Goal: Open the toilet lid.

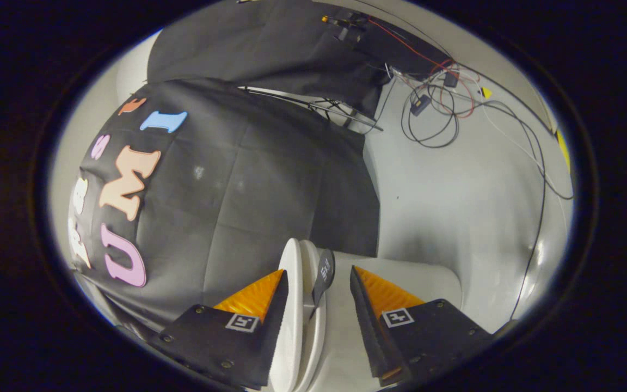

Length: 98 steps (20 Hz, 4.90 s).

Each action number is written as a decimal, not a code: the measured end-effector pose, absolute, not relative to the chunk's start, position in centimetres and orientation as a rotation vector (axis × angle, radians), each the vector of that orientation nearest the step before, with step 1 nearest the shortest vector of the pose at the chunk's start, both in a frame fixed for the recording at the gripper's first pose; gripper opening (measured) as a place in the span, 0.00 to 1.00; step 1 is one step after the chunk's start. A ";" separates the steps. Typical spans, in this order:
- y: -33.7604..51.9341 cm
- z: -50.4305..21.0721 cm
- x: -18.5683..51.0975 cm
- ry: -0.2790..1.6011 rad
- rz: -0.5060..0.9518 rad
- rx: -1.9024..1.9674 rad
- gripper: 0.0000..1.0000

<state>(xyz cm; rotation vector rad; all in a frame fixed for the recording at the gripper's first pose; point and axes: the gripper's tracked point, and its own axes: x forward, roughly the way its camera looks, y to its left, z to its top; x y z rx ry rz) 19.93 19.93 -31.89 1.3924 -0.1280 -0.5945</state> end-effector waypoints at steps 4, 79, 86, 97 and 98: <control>18.3 -31.5 22.1 -0.156 -0.555 1.511 0.39; 70.1 7.1 32.6 0.006 0.372 0.180 0.15; 71.9 6.3 32.8 0.019 0.413 0.180 0.15; 73.4 5.5 32.8 0.056 0.430 0.092 0.15; 73.3 5.4 32.8 0.060 0.432 0.085 0.15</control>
